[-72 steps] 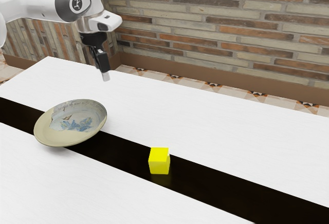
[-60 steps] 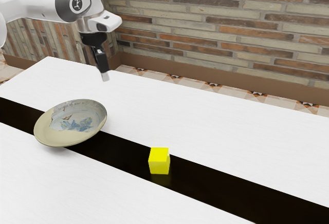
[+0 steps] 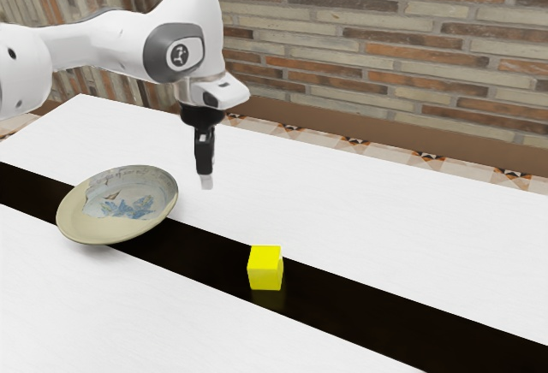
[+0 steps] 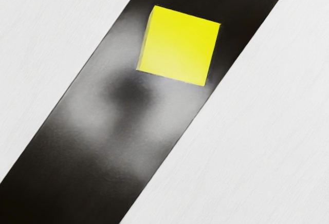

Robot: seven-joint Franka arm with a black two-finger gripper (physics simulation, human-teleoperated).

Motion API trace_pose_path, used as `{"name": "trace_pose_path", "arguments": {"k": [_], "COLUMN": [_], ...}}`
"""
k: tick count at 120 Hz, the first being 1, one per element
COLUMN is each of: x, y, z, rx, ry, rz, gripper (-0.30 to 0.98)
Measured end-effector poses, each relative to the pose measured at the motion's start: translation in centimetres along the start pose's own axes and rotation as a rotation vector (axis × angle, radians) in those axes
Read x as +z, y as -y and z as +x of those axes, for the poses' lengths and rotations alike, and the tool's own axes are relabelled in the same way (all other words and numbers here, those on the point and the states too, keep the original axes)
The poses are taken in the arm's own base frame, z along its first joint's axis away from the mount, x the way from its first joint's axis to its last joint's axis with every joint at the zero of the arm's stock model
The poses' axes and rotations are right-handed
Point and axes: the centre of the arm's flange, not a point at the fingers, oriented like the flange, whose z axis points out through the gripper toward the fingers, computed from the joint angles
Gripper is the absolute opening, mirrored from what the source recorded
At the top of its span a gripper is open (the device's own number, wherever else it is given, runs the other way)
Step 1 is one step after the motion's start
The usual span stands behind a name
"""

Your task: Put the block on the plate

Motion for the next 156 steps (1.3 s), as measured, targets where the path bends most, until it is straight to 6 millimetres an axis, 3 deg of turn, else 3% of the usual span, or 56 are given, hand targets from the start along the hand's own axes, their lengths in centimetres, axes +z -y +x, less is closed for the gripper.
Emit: {"name": "trace_pose_path", "arguments": {"k": [13,35,58,76,99,148,156], "x": [2.9,7.7,12.1,15.9,17.9,22.9,23.0], "y": [-2.6,-3.9,-4.0,-2.5,-2.1,-1.3,-1.3], "z": [2.0,4.1,6.6,7.4,9.6,10.5,10.5], "rx": [0.076,0.138,0.176,0.178,0.206,0.21,0.212], "ry": [0.003,-0.015,-0.029,-0.017,-0.022,-0.016,-0.016], "rz": [0.009,0.043,0.052,0.052,0.066,0.056,0.059], "gripper": [0.69,0.69,0.69,0.69,0.69,0.68,0.59]}}
